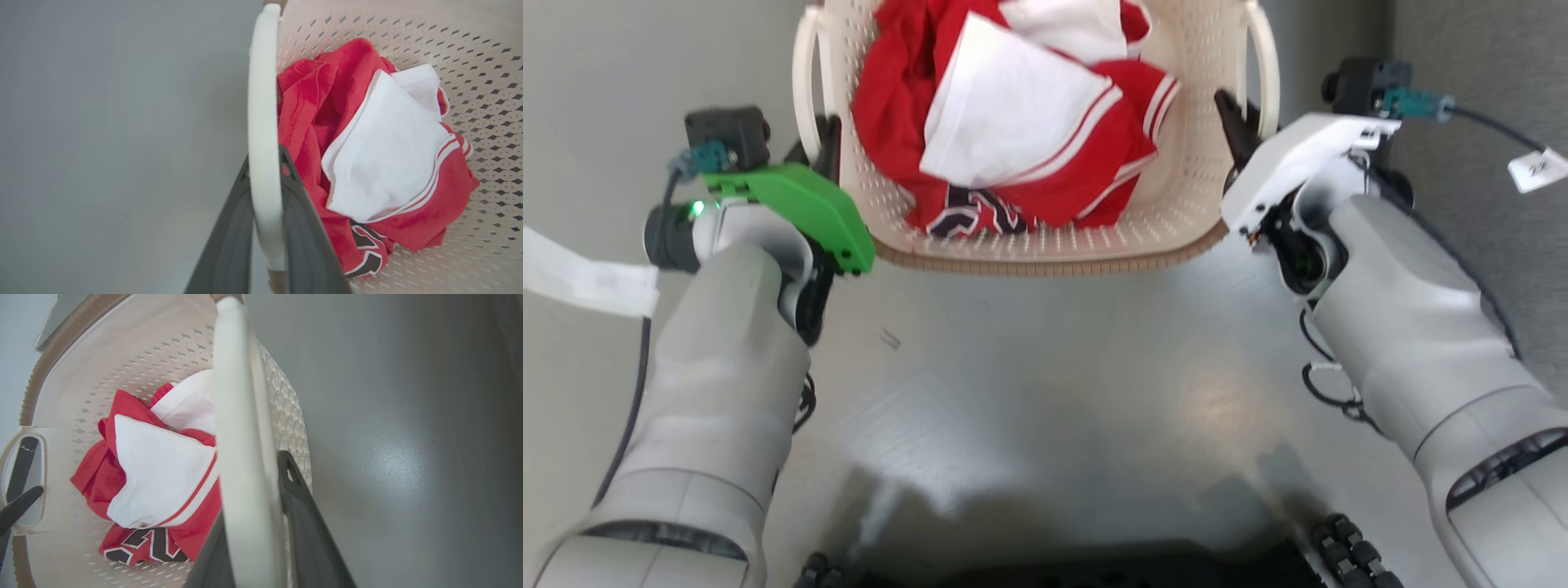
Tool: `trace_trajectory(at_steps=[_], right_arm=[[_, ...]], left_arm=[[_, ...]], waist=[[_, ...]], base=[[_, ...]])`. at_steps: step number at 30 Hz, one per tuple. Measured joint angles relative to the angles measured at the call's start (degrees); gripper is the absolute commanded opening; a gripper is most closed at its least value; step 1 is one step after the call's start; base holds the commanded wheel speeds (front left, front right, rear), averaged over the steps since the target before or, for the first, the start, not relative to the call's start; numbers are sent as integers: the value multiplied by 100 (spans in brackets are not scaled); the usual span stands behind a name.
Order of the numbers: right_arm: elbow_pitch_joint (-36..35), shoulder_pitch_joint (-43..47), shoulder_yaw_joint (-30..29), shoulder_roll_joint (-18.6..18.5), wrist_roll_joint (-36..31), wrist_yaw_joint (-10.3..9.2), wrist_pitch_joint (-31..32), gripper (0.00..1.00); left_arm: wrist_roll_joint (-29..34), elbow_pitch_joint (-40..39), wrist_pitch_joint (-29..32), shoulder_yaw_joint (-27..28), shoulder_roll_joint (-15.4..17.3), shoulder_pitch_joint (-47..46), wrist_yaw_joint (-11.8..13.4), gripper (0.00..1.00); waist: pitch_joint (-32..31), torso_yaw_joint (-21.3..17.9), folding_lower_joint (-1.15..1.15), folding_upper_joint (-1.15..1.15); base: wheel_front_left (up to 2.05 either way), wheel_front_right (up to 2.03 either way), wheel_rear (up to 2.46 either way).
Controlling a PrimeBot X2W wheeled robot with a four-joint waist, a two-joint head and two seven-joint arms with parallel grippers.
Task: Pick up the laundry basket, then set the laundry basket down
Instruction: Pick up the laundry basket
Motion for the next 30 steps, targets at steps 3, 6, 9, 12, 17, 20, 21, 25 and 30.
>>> trace_trajectory(at_steps=[3, 6, 9, 12, 17, 20, 21, 25, 30], right_arm=[[5, 139, 53, 10, 100, 0, -1, 0], [5, 272, 115, 11, 230, 0, 0, 0], [14, 433, 191, 16, 341, 0, 1, 0], [42, 609, 256, 30, 432, 0, 2, 0], [121, 882, 390, 40, 553, 0, 62, 0], [169, 1088, 486, 58, 633, 0, 141, 0], [183, 1154, 515, 67, 649, 0, 145, 0], [223, 1377, 622, 76, 738, -1, 256, 0], [324, 1636, 764, 80, 821, -1, 478, 0]], left_arm=[[-82, 22, -2, -27, -7, 141, -2, 0], [-177, 37, -3, -77, -9, 285, -16, 0], [-259, 70, -3, -156, -11, 459, -16, 0], [-401, 85, 1, -237, -15, 648, -16, 0], [-565, 149, 203, -401, -15, 942, -16, 0], [-723, 197, 318, -474, -21, 1153, -16, 0], [-760, 209, 336, -495, -21, 1225, -16, 0], [-868, 236, 458, -594, -21, 1460, -18, 0], [-1031, 250, 678, -742, -21, 1761, -18, 0]], waist=[[-216, -30, 0, 0], [-435, -61, 0, 0], [-656, -91, 0, 0], [-881, -119, 0, 0], [-1254, -156, 0, 0], [-1480, -173, 0, 0], [-1555, -179, 0, 0], [-1853, -197, 0, 0], [-2229, -220, 0, 0]], base=[[0, 0, 0], [0, 0, 0], [0, 0, 0], [0, 0, 0], [0, 0, 0], [0, 0, 0], [0, 0, 0], [0, 0, 0], [0, 0, 0]])
